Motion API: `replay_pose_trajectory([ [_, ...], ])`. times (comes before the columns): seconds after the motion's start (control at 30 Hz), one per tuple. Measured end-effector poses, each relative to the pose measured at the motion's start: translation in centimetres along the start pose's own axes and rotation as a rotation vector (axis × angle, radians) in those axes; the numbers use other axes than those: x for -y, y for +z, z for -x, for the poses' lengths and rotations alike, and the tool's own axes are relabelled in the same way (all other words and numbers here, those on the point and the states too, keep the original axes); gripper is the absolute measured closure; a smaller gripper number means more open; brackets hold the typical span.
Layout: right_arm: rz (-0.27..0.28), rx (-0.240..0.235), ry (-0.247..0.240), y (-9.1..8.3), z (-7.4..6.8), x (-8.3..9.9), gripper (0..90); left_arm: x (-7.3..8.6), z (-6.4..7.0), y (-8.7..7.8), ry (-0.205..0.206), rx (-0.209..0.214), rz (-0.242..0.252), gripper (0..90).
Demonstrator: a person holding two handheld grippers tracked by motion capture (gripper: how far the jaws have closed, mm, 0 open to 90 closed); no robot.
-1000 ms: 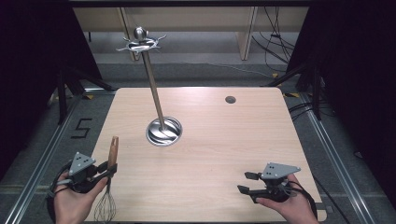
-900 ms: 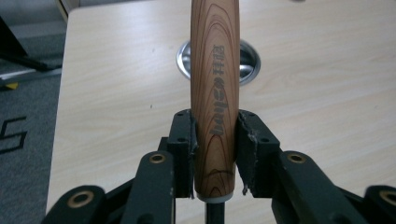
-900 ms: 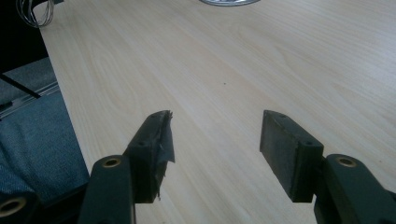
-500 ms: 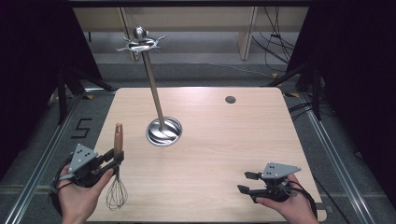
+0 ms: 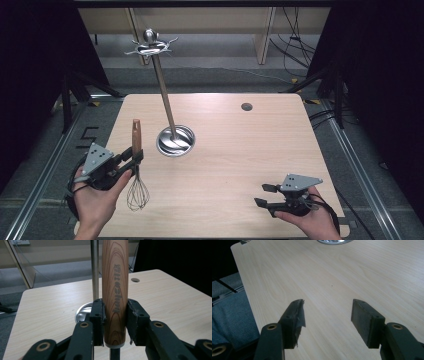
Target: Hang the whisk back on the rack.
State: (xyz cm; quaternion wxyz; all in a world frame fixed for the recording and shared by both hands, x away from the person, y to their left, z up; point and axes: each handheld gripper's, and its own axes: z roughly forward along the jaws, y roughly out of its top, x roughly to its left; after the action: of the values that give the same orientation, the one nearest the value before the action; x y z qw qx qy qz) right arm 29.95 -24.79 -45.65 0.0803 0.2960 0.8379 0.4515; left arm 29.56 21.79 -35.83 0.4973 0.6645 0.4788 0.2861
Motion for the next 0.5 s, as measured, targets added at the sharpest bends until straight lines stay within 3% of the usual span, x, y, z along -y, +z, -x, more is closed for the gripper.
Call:
replay_pose_trajectory([
  [0.03,0.000,0.016,-0.005,-0.1,0.0,0.0,43.9,-0.1,0.0,0.0,-0.002,0.003,0.002,67.9],
  [0.5,-0.003,0.014,0.000,-0.1,0.0,0.0,43.5,-1.6,0.5,0.4,0.006,-0.008,0.043,67.9],
])
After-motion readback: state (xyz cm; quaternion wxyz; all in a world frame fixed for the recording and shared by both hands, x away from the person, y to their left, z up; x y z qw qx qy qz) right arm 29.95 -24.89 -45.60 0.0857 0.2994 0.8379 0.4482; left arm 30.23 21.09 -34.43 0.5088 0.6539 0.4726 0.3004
